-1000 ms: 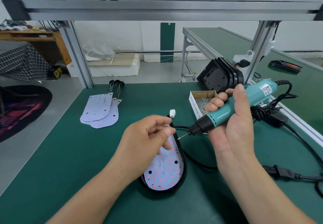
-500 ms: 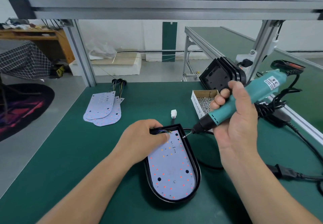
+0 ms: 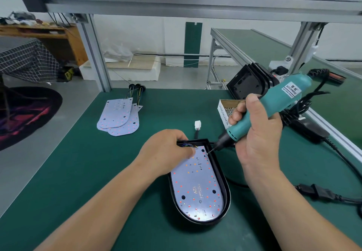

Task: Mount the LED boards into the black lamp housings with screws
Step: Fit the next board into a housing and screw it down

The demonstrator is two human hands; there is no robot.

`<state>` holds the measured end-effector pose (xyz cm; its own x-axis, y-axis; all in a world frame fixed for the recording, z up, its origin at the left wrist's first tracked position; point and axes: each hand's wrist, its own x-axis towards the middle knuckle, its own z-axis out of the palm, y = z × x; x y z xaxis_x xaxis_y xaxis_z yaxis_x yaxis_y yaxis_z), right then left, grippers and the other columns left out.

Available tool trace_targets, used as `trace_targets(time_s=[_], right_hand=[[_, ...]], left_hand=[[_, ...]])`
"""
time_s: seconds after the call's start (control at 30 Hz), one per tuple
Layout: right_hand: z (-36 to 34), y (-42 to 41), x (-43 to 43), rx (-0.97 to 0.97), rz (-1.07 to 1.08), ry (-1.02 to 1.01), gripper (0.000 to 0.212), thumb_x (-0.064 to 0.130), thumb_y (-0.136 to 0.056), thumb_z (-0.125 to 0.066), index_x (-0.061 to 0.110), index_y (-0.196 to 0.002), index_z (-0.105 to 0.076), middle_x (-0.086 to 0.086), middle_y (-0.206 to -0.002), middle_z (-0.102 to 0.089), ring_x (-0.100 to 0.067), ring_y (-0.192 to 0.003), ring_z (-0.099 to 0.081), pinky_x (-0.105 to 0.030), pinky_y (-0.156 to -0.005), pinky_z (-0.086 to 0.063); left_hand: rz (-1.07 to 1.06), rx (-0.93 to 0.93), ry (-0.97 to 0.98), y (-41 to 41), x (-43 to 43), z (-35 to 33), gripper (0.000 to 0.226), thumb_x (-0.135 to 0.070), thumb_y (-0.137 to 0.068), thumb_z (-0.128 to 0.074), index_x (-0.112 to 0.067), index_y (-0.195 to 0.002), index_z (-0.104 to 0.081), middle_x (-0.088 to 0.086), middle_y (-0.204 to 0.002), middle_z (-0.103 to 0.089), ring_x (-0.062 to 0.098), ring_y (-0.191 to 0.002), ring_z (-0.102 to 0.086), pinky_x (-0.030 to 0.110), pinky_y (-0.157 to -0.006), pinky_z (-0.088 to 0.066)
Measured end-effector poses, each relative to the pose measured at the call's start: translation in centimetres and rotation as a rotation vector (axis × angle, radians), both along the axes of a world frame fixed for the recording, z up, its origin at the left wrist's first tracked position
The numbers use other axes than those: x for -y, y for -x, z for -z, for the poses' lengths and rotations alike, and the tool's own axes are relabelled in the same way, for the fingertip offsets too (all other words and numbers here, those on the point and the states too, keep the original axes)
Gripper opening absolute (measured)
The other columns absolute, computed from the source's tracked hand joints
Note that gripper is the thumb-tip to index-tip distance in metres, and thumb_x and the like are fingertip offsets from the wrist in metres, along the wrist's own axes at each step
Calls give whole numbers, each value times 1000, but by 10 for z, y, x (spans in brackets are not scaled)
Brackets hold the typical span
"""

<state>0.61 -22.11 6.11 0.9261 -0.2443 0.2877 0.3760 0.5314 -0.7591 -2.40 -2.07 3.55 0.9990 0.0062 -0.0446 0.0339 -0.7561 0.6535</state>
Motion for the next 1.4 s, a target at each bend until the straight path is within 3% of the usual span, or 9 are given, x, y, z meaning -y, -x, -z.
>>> trace_targets(time_s=[0.3, 0.57, 0.67, 0.83, 1.03, 1.23, 1.4], right_hand=[[4, -1, -5, 35, -10, 57, 14, 21, -95, -72, 20, -89, -60, -8, -80, -56, -24, -61, -50, -34, -62, -46], [3, 0, -10, 104, -46, 148, 11, 22, -95, -73, 22, -89, -64, -9, -76, -54, -25, -60, -50, -35, -61, -46], [3, -1, -11, 144, -69, 190, 11, 24, -96, -73, 25, -87, -67, -7, -77, -56, -24, -61, -50, -34, -61, -46], [2, -1, -10, 159, -113, 217, 15, 33, -94, -78, 26, -88, -67, -6, -77, -56, -24, -62, -51, -35, -62, -46], [-1, -2, -11, 157, -177, 262, 5, 21, -95, -71, 19, -92, -67, -9, -76, -54, -25, -62, -50, -36, -61, -42], [-3, -3, -14, 147, -213, 322, 16, 22, -91, -70, 23, -79, -59, -2, -67, -50, -26, -55, -48, -33, -60, -45], [-3, -3, -8, 151, -338, 327, 11, 22, -90, -71, 22, -85, -62, -3, -68, -52, -28, -59, -52, -35, -64, -50]], left_hand=[[0, -4, -19, 0, 1, -2, 16, -45, -84, -74, -30, -81, -69, -18, -56, -62, 5, -49, -54, 26, -56, -43], [-15, 19, -164, -1, 5, -7, 24, -49, -84, -71, -25, -84, -68, -6, -74, -71, 14, -76, -68, 33, -69, -54], [-11, 23, -228, -4, 7, -9, 29, -52, -83, -68, -23, -83, -65, -4, -76, -71, 17, -79, -68, 33, -67, -53], [-3, 25, -318, -10, 10, -10, 43, -63, -82, -66, -21, -82, -58, -5, -72, -63, 18, -71, -63, 29, -59, -39], [16, -30, -219, -16, 10, -8, 46, -61, -78, -72, -18, -79, -56, -7, -64, -55, 19, -60, -54, 31, -60, -38], [28, -28, -157, -19, 9, -5, 50, -58, -78, -75, -12, -83, -56, -7, -59, -50, 19, -56, -47, 32, -59, -36], [29, -27, -119, -18, 8, -5, 53, -57, -77, -76, -10, -83, -54, -8, -56, -47, 18, -52, -45, 31, -58, -35]])
